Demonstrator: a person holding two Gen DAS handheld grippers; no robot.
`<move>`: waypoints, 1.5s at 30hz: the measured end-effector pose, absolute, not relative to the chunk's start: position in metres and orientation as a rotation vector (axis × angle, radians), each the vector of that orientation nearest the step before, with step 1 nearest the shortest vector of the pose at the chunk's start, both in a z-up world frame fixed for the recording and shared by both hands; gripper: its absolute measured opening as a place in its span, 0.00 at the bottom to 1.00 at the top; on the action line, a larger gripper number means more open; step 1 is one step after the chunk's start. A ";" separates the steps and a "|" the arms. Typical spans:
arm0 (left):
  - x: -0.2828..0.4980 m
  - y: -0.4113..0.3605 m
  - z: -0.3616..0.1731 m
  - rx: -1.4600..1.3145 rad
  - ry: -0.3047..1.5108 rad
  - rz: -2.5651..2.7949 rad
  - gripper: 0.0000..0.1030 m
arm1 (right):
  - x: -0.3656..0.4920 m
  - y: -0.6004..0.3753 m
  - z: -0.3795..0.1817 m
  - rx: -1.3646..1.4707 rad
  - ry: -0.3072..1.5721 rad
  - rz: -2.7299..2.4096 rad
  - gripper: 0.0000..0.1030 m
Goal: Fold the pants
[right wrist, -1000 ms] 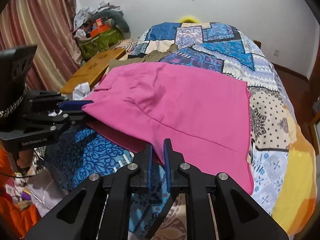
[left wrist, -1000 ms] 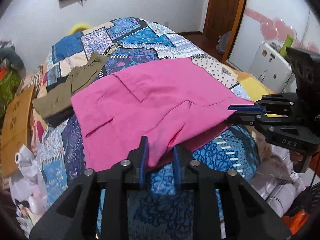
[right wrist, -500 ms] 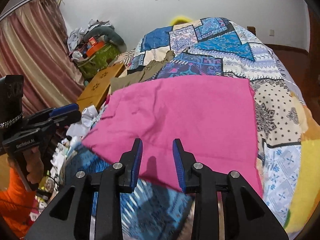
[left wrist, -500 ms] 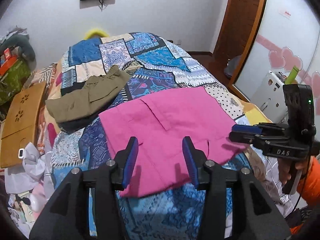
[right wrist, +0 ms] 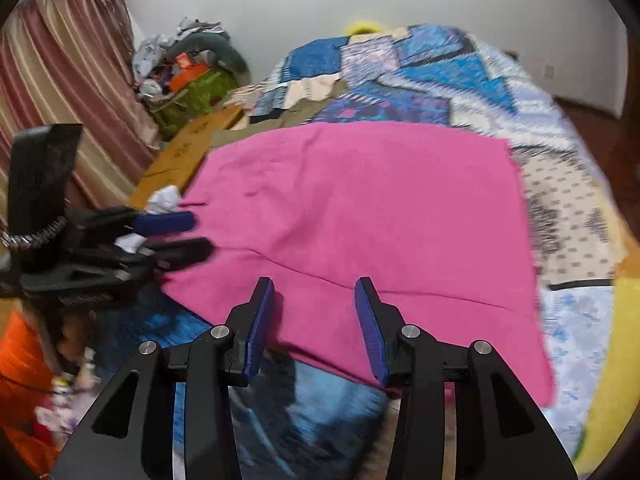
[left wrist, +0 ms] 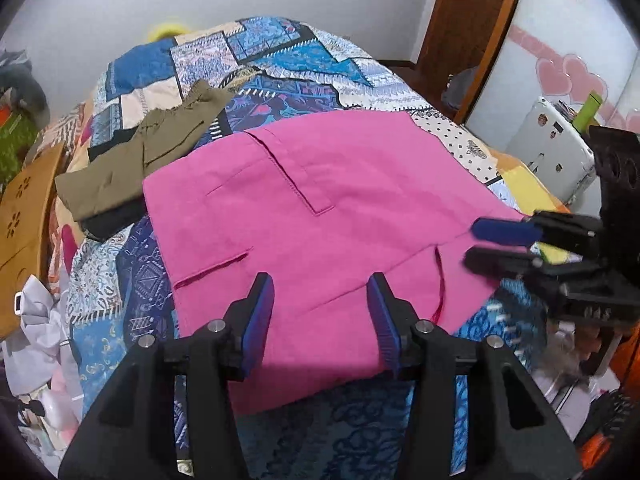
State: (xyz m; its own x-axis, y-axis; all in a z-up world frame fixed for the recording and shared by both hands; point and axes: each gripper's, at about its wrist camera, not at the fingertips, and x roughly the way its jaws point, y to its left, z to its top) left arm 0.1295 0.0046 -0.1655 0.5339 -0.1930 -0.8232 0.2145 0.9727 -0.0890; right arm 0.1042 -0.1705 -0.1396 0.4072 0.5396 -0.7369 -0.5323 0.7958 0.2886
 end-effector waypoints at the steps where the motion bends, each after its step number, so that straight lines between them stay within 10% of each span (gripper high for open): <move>1: 0.127 0.008 -0.165 0.040 0.968 -0.211 0.61 | 0.102 -0.175 -0.140 -0.007 0.924 0.661 0.37; 45: 0.265 0.124 -0.168 -0.208 1.001 0.037 0.72 | 0.264 -0.250 -0.154 0.158 1.016 0.393 0.43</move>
